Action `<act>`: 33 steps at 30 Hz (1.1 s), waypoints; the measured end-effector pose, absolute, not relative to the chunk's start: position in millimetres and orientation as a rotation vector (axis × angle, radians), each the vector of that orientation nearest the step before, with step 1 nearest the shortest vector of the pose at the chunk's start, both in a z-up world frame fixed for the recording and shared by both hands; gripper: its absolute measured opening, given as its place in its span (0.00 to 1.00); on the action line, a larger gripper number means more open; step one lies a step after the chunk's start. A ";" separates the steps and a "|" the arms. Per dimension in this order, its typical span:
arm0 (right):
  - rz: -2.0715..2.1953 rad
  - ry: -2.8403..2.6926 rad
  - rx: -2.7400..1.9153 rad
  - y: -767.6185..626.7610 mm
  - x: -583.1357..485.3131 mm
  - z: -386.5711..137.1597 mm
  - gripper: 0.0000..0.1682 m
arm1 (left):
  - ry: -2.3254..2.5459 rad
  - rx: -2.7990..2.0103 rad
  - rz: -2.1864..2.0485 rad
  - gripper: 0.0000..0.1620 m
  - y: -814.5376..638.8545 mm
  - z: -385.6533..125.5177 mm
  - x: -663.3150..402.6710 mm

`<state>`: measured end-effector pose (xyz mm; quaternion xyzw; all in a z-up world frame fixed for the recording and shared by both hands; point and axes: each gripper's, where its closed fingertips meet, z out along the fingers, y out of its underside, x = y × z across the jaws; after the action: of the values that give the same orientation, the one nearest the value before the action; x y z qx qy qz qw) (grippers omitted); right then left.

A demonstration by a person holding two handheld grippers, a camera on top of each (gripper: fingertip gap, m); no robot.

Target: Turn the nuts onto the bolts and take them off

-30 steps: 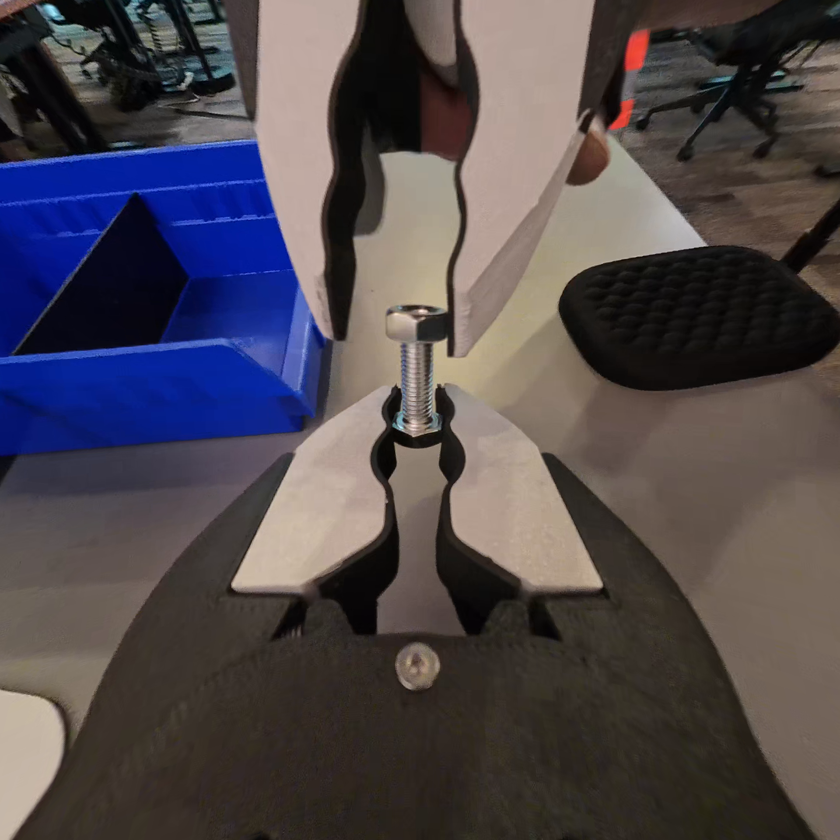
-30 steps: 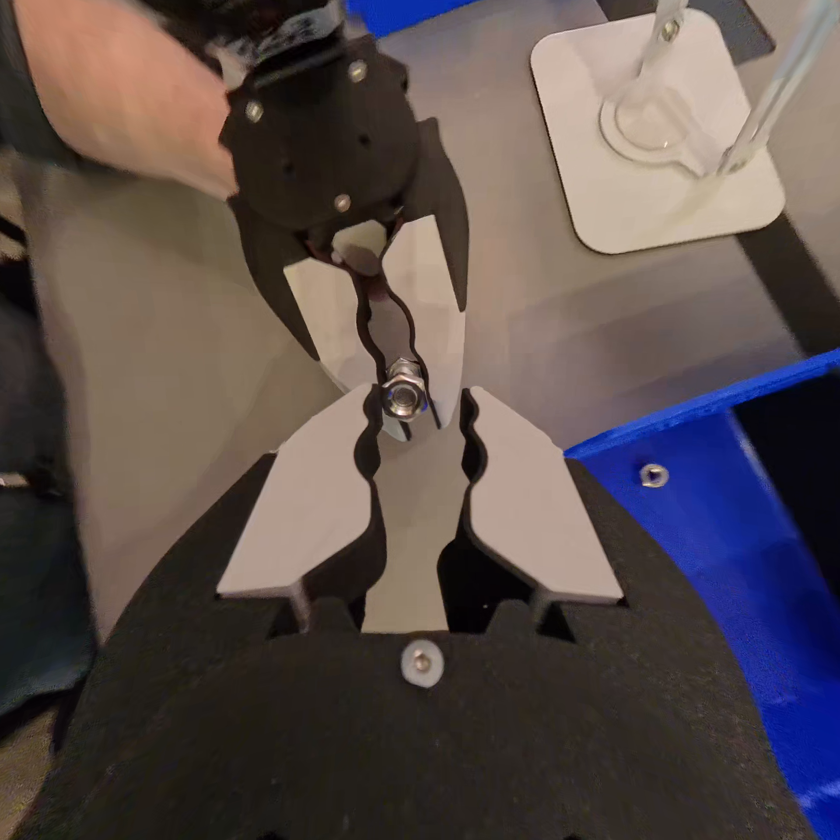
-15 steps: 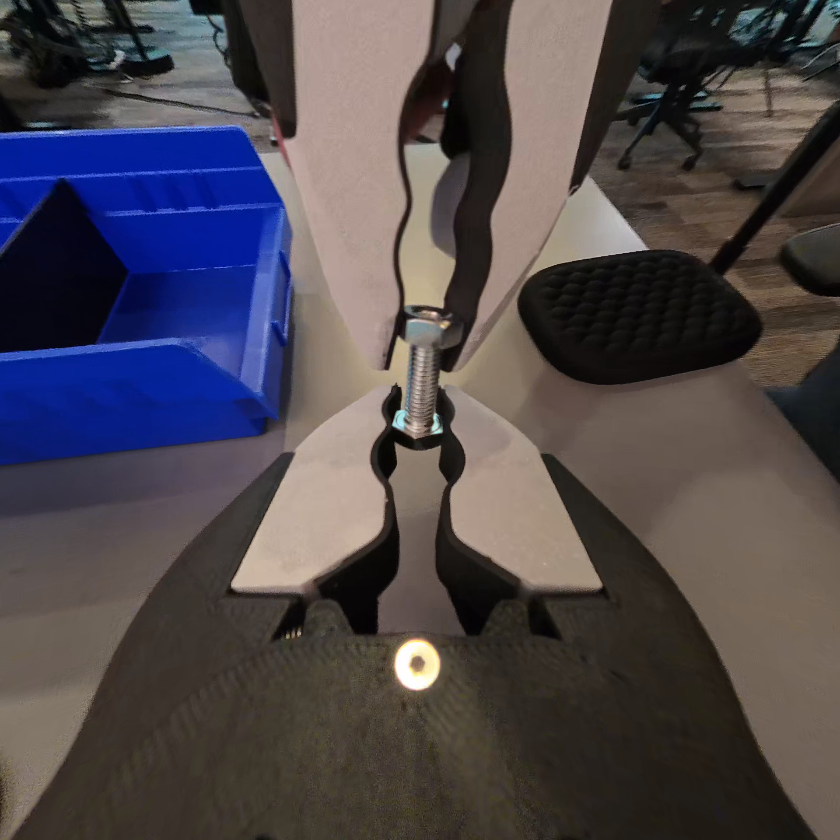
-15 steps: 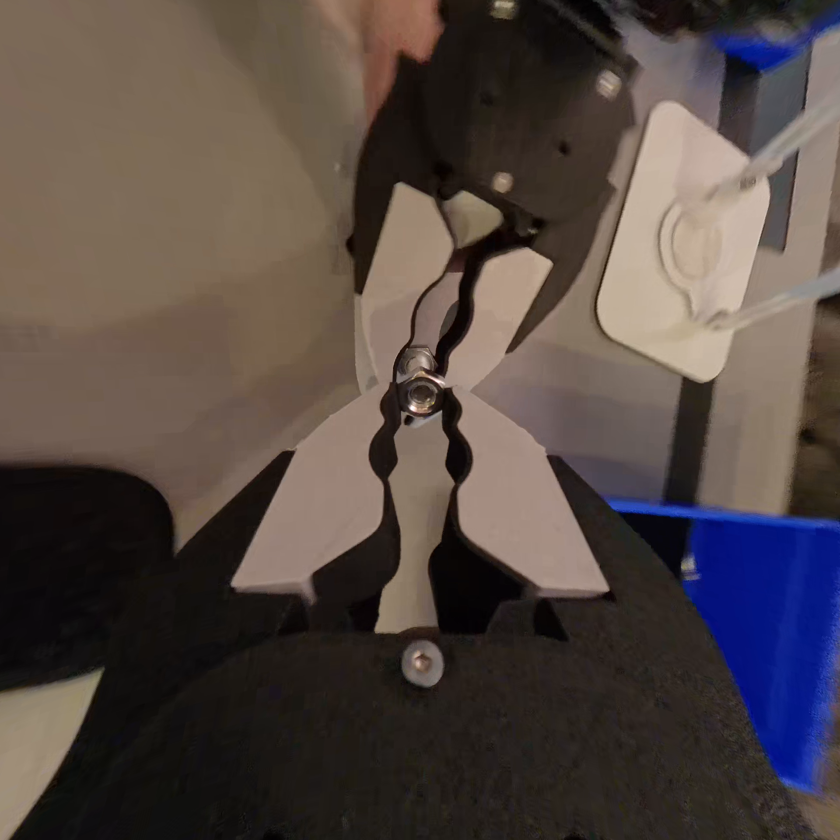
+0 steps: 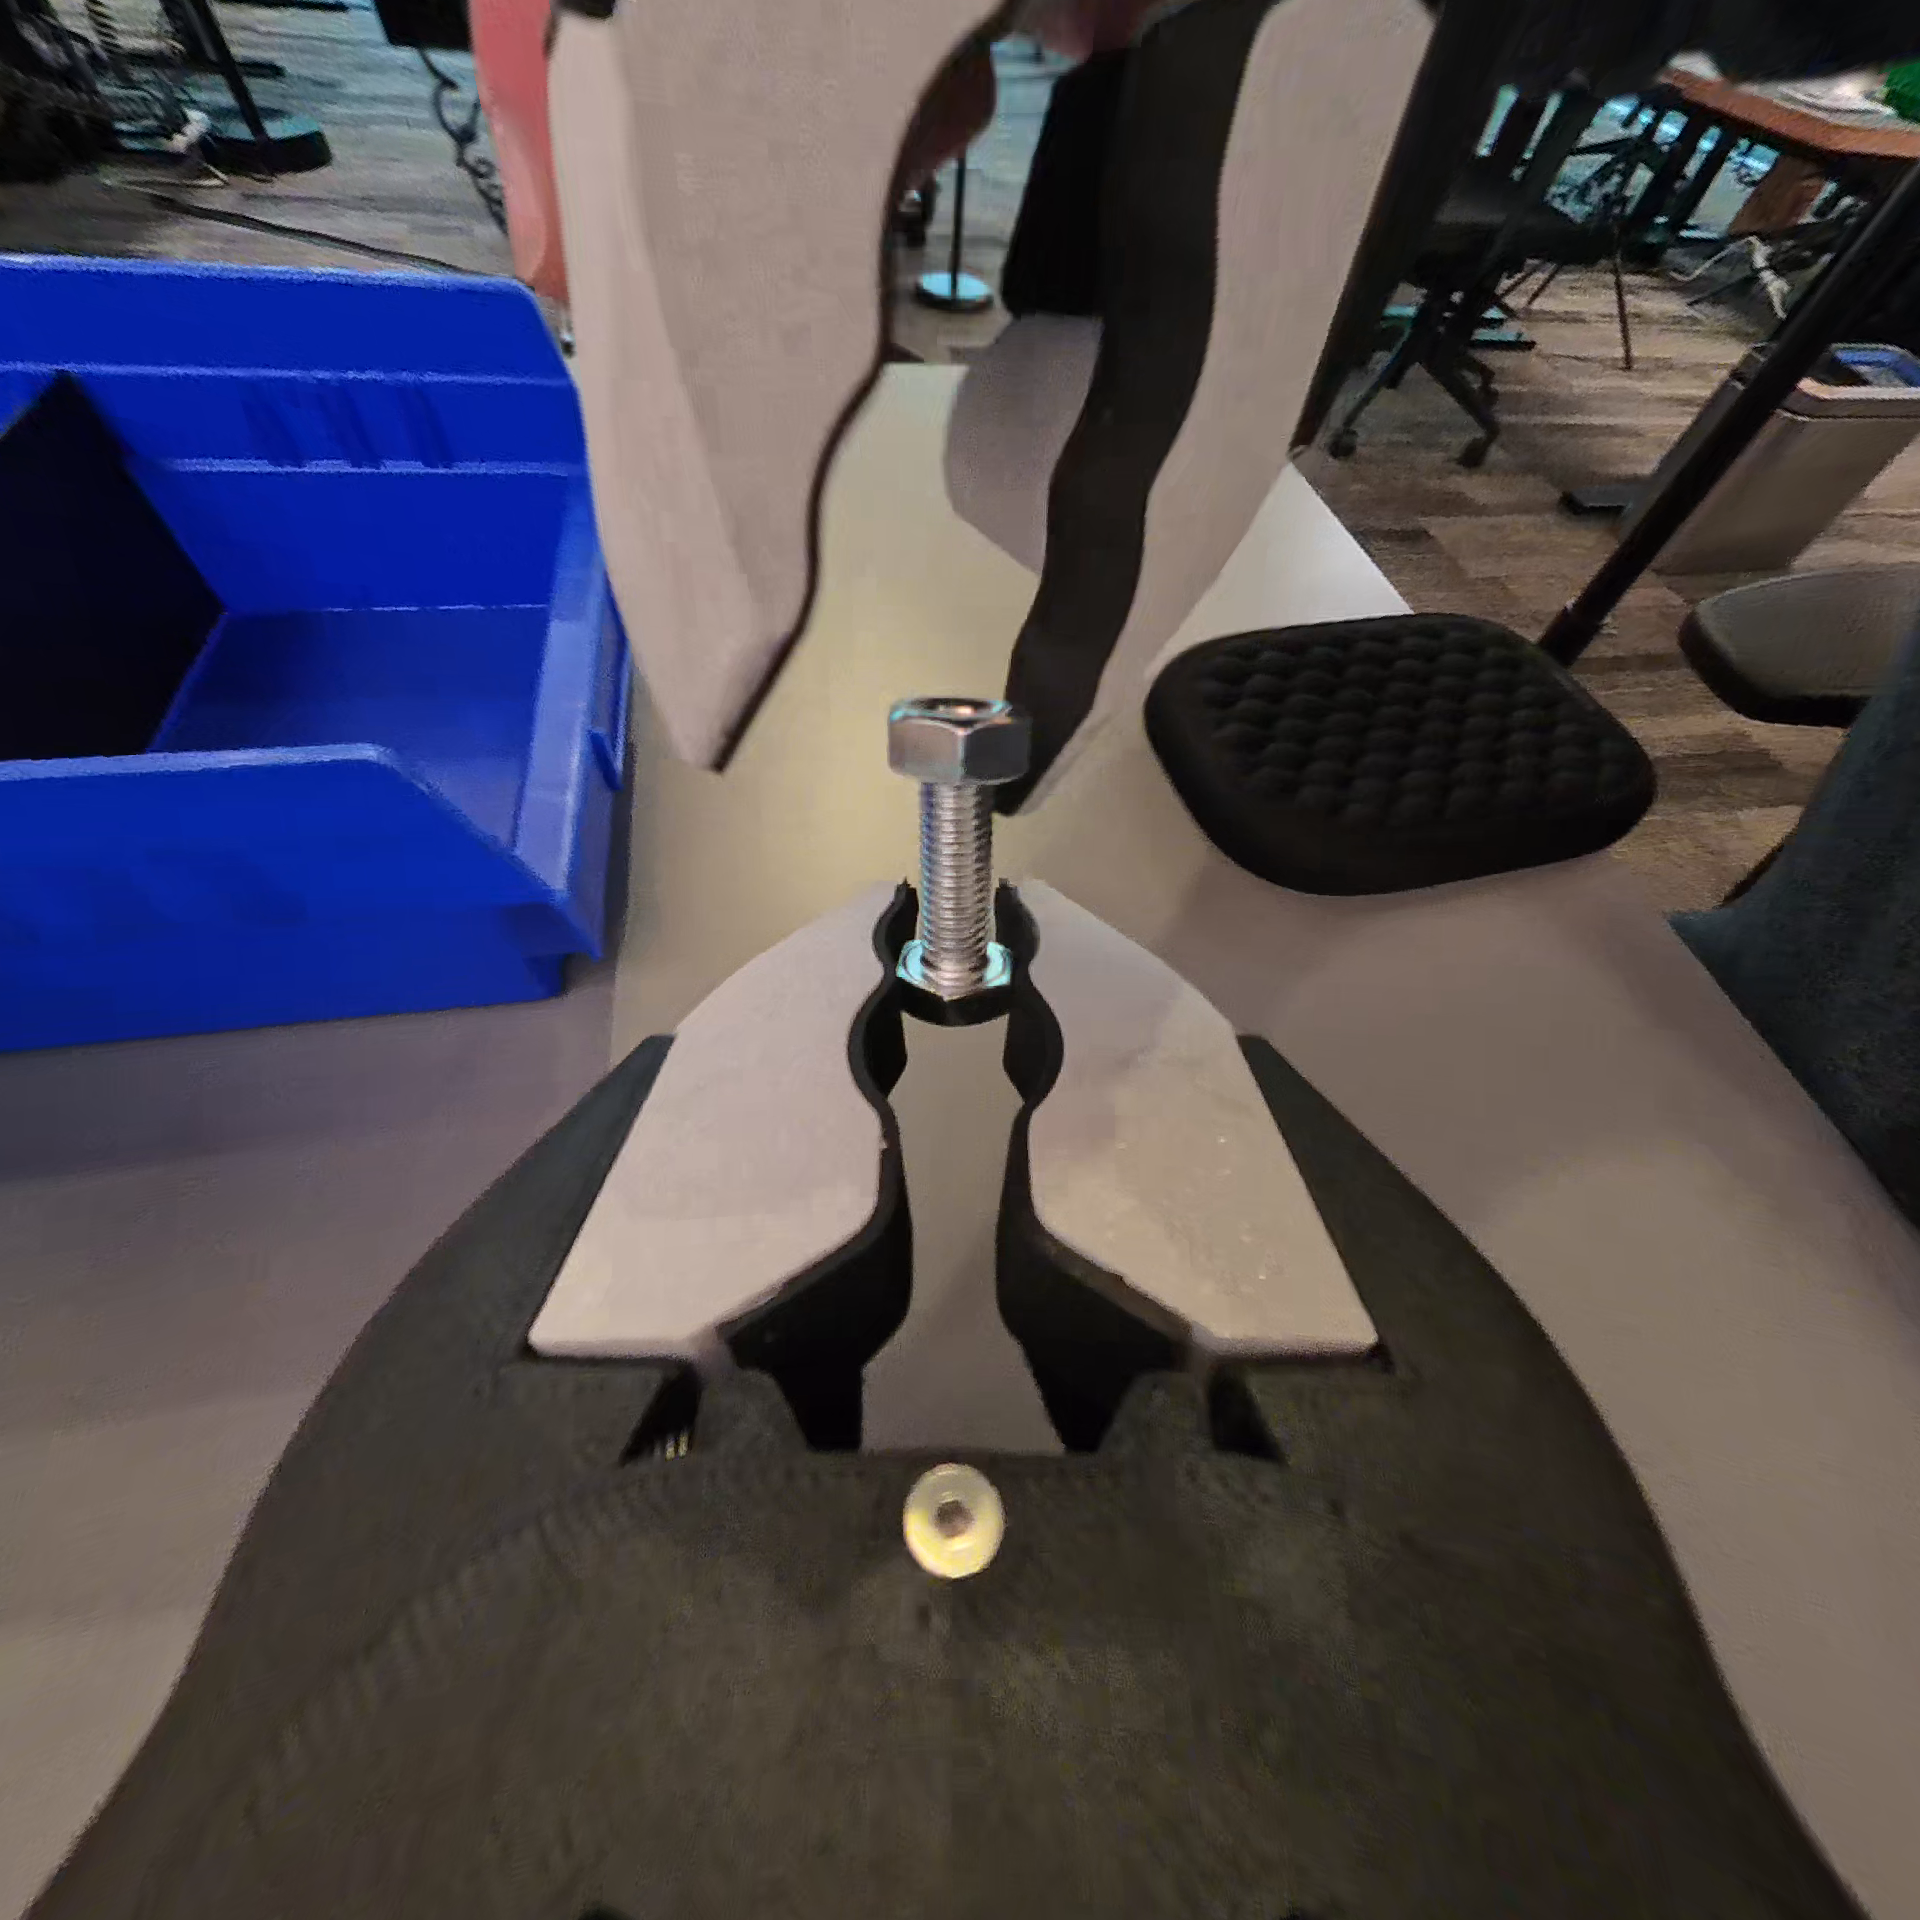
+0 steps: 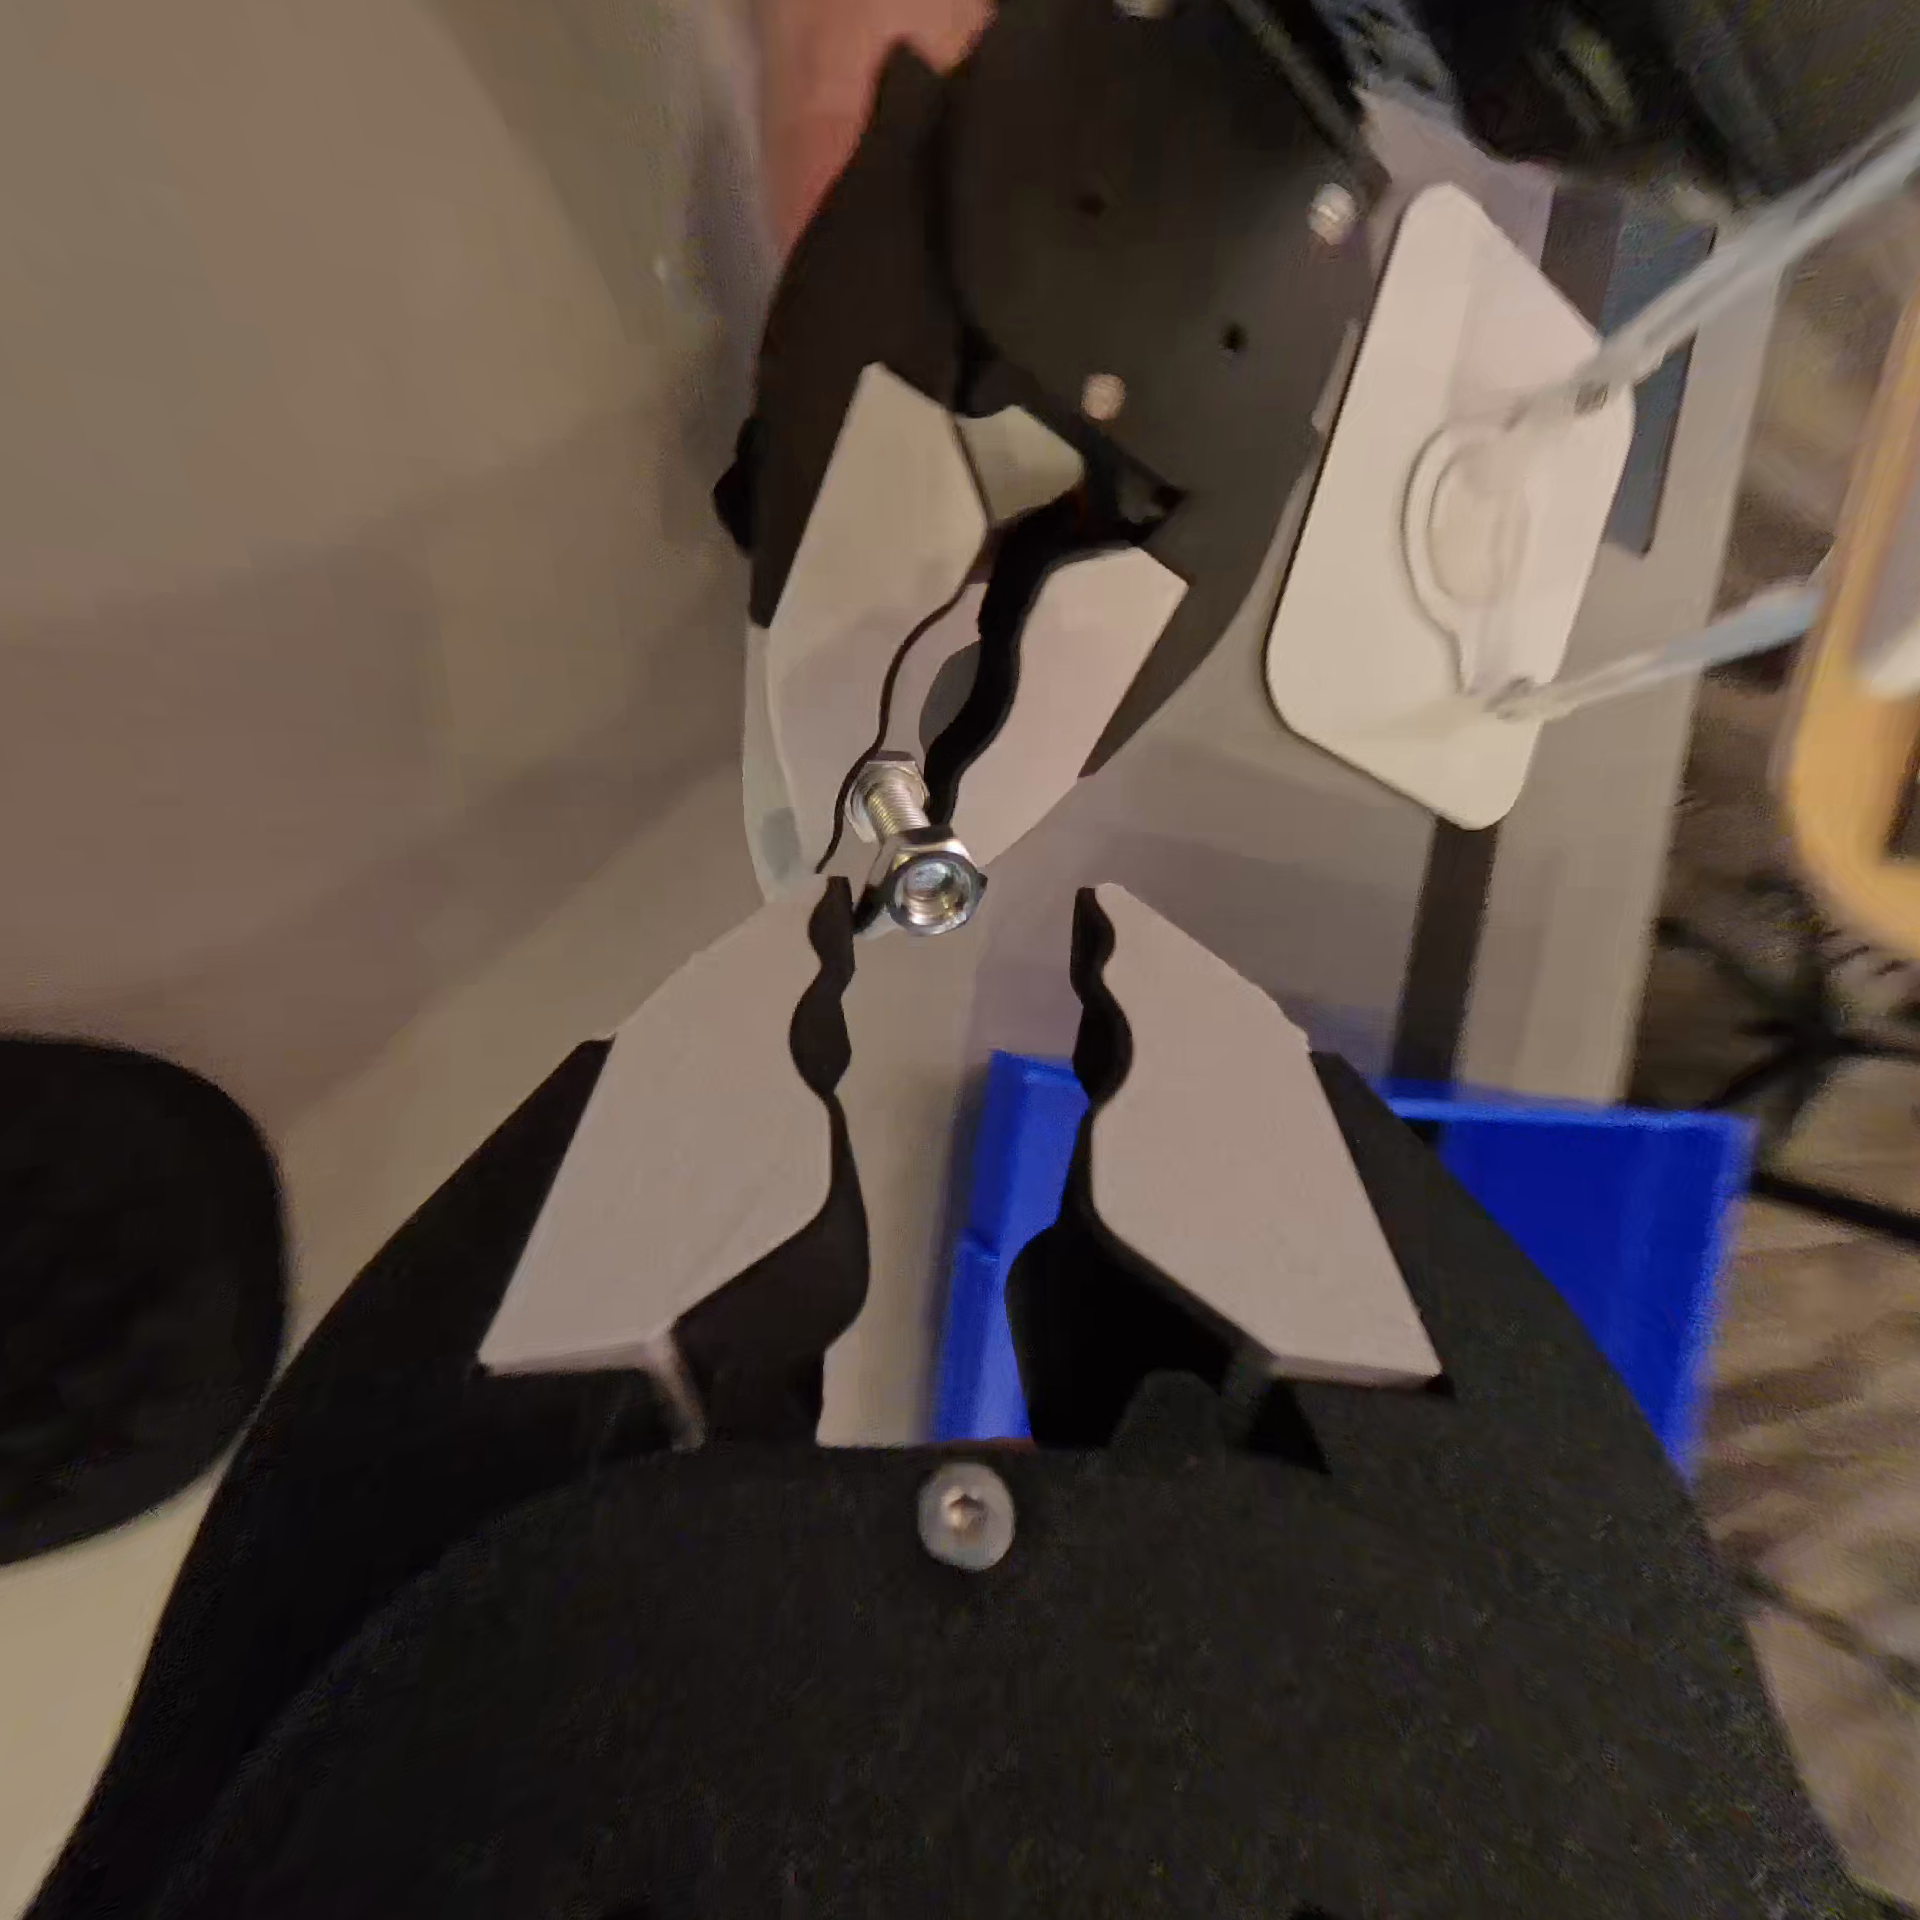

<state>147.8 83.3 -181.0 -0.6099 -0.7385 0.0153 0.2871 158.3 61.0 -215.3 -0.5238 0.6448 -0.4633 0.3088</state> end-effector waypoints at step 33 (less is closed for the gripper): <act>-0.232 -2.318 -1.300 75.8 150.1 -198.2 0.24 | 1.769 -1.404 -1.291 0.09 49.0 -228.1 160.1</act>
<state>150.1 75.8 -198.2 -0.4737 -0.8446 -0.0845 0.2347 160.1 49.0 -228.1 -0.5201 0.6552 -0.4784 0.2670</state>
